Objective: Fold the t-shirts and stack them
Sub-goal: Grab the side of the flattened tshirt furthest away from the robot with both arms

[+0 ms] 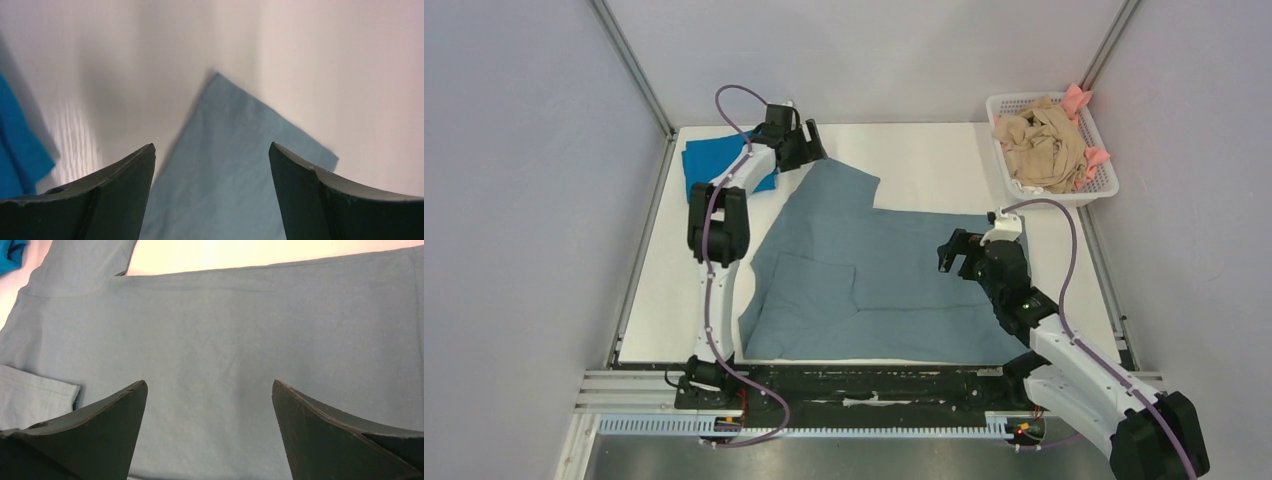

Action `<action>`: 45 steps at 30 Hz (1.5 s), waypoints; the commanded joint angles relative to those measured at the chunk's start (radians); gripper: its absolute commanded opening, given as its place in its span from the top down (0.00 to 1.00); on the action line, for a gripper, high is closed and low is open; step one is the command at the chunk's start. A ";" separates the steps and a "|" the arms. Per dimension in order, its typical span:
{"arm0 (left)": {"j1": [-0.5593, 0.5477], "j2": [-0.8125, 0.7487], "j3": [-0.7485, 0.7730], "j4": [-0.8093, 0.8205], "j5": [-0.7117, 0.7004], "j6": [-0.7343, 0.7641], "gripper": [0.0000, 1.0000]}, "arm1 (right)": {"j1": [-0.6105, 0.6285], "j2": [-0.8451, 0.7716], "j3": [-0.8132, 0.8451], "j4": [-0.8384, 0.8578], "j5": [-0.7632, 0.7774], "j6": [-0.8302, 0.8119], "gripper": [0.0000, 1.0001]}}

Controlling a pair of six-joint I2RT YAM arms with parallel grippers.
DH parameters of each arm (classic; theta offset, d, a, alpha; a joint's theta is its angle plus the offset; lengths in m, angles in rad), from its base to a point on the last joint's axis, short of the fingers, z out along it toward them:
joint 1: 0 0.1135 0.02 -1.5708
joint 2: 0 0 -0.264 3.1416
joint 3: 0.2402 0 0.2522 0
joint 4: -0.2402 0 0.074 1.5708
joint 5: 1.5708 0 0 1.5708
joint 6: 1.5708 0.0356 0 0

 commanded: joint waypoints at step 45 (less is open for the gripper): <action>-0.060 0.163 0.262 -0.268 -0.180 0.044 0.98 | -0.035 0.299 0.236 -0.233 0.390 -0.012 0.02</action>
